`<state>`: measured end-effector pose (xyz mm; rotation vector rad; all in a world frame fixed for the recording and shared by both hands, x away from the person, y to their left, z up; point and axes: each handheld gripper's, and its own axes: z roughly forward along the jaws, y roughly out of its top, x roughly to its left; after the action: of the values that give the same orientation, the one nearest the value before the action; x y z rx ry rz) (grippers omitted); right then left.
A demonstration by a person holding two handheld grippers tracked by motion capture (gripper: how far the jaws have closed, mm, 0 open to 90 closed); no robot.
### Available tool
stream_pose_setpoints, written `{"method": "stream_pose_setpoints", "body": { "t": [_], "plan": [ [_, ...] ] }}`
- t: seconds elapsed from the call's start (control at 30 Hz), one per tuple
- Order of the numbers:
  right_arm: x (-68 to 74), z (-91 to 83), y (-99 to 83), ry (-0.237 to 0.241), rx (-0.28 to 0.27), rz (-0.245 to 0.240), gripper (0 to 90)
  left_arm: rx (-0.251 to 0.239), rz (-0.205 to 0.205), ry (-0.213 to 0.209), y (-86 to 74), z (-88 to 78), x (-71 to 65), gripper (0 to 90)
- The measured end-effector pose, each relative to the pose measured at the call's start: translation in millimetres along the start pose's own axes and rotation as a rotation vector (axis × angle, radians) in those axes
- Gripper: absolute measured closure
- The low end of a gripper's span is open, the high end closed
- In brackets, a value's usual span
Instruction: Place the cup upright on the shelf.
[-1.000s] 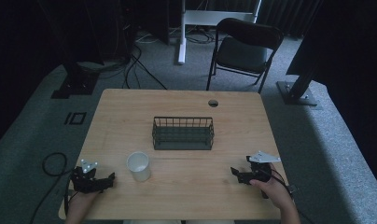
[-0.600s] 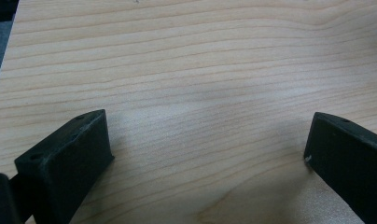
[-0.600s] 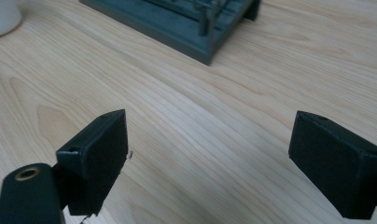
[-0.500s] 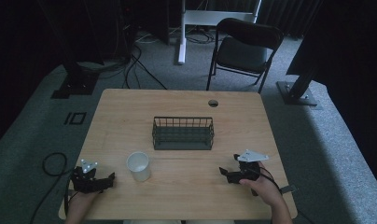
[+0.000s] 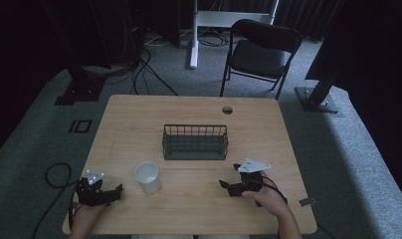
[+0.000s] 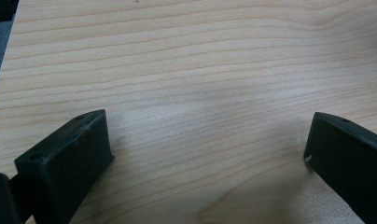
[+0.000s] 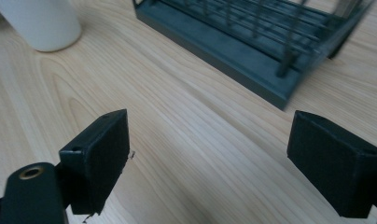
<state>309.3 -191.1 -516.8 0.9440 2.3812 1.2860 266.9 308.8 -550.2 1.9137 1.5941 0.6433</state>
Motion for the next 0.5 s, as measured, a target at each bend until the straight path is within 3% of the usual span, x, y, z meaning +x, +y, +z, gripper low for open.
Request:
{"method": "stream_pose_setpoints", "body": {
  "t": [0.5],
  "plan": [
    [30.0, 22.9, 19.9, 0.088, -0.021, -0.065, 12.7, 0.0, -0.001, 0.0, 0.0, 0.0, 0.0, 0.7]
  ]
}}
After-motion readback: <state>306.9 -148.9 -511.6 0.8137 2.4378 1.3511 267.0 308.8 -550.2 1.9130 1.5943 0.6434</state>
